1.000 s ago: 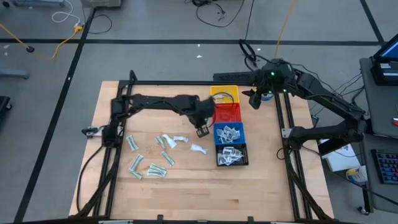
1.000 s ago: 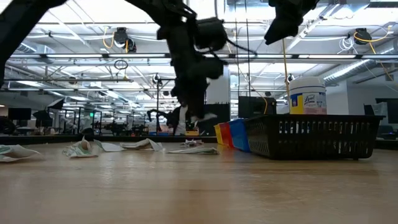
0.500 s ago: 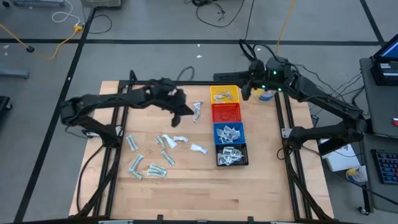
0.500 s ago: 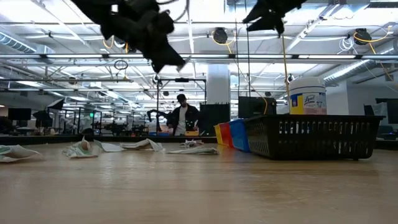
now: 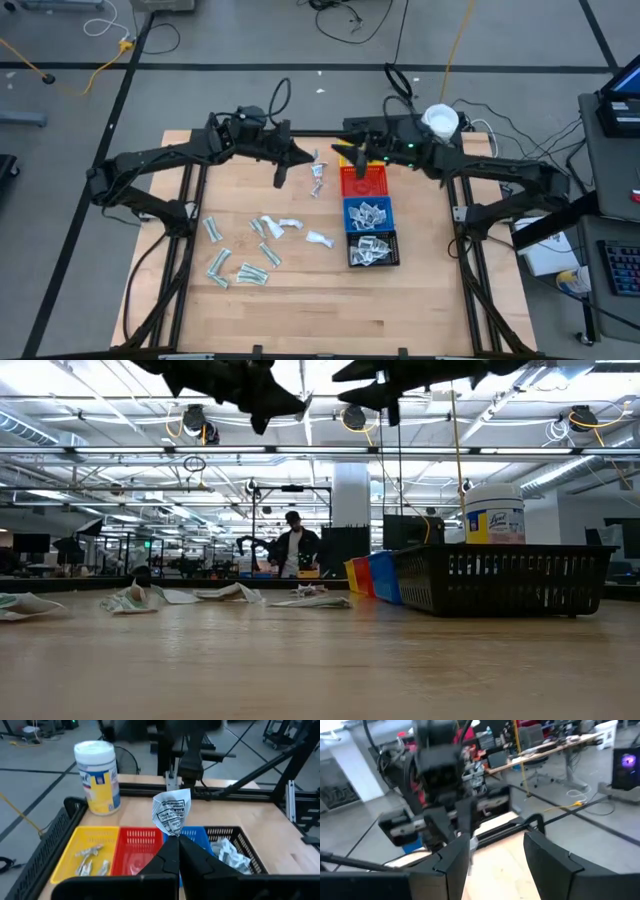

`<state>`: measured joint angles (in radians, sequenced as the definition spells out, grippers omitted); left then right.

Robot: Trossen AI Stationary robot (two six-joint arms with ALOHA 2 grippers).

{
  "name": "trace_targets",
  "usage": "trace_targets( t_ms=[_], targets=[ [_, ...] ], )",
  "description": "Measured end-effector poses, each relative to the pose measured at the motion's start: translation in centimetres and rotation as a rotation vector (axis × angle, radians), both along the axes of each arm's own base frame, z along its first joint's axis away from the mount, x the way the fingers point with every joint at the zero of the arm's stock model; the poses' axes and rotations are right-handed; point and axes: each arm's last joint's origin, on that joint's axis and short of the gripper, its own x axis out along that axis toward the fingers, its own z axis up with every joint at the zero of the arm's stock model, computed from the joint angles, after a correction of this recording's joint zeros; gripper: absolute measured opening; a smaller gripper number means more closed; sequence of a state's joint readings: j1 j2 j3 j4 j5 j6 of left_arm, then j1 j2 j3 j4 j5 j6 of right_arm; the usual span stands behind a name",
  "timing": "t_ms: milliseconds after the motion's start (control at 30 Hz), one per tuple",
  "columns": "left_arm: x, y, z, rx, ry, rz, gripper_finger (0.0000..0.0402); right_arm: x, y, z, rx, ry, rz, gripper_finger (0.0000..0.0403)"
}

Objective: Pick & Place First Aid Supplies
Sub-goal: Put the orange ointment pack into the yellow bin

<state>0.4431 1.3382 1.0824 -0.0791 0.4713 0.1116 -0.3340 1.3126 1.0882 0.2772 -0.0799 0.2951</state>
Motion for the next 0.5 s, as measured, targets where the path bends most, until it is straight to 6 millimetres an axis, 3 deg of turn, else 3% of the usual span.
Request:
trace_targets(
  t_ms=[133,500],
  targets=[
    [0.6,0.3,1.3,0.019,-0.031,0.004,0.0000,1.9,-0.1,-0.7,-0.007,-0.011,0.015,0.0181],
    [1.2,0.6,1.4,0.032,-0.014,0.106,0.0000,2.8,0.7,-1.1,0.025,-0.036,0.076,0.0181]
  ],
)
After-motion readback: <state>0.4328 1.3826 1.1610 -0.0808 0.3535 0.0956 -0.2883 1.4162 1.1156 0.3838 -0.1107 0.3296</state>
